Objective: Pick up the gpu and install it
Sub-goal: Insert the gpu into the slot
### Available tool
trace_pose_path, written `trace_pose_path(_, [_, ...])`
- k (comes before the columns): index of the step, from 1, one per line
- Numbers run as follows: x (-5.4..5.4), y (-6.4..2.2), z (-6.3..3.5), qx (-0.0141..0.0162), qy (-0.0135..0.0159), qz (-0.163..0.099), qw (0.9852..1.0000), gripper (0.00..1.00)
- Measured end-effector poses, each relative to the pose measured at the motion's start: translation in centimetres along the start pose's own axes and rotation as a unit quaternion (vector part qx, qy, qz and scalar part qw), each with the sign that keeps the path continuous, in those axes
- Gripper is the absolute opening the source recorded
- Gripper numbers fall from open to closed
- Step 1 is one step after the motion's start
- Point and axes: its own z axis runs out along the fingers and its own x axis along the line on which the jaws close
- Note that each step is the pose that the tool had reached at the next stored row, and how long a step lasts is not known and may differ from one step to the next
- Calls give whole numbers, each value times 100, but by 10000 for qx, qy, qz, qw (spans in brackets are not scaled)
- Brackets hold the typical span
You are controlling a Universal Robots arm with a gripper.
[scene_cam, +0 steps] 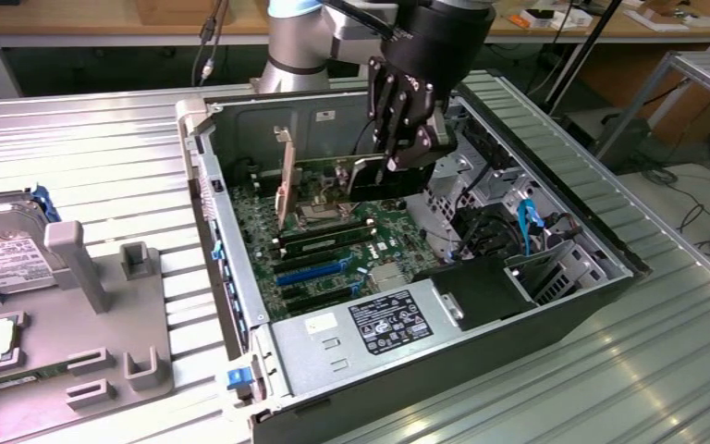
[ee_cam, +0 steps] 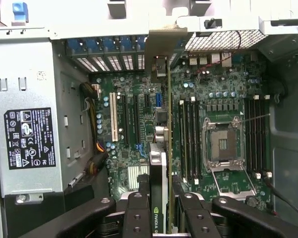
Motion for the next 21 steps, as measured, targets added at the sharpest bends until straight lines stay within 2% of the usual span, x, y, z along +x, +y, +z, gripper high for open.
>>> trace_pose_path(21, [2, -3, 89, 0, 0, 0, 10000, 27])
